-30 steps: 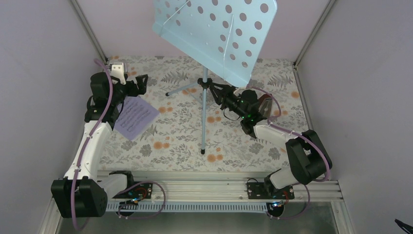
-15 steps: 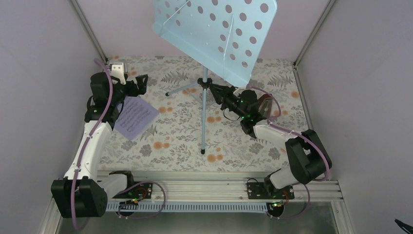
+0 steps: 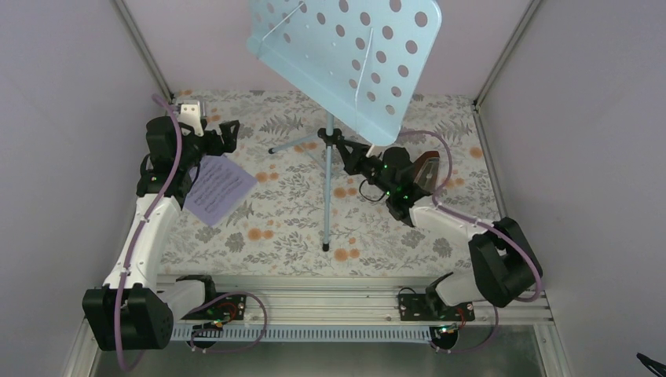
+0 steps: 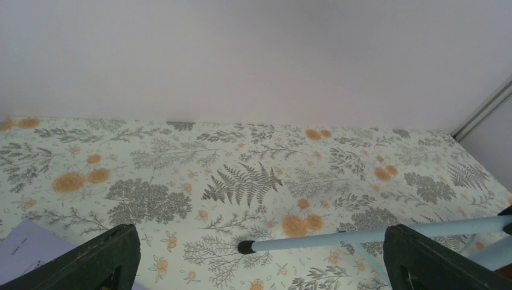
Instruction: Pack up the instrument practice props
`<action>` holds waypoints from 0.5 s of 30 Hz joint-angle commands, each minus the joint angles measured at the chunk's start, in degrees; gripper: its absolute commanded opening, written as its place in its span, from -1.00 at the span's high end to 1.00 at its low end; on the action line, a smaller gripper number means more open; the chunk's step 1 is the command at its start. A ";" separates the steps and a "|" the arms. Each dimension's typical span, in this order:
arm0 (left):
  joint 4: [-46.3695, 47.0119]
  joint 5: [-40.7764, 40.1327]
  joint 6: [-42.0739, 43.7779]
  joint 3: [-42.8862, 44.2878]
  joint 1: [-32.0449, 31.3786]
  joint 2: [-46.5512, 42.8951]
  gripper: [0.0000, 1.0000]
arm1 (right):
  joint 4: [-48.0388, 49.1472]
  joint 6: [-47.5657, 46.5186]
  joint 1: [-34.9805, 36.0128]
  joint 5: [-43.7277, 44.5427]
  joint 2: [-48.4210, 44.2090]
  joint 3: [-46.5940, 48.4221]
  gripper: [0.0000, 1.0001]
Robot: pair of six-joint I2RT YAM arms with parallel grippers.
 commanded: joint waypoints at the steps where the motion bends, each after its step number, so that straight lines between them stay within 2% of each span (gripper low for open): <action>1: -0.06 0.96 -0.13 -0.21 -0.11 0.58 -1.00 | -0.39 -36.88 2.02 7.05 -3.39 -2.44 0.92; 5: -0.12 1.11 -0.13 -0.27 -0.11 0.45 -1.00 | -0.46 -55.37 3.13 7.84 -3.92 -4.00 0.92; 9: -0.26 1.12 -0.13 -0.25 -0.11 0.50 -1.00 | 0.67 -69.22 3.95 12.06 -3.25 -4.39 0.85; 15: -0.02 1.75 -0.30 -0.27 -0.11 0.57 -1.00 | 2.35 -90.36 5.58 23.70 -1.23 -2.94 0.79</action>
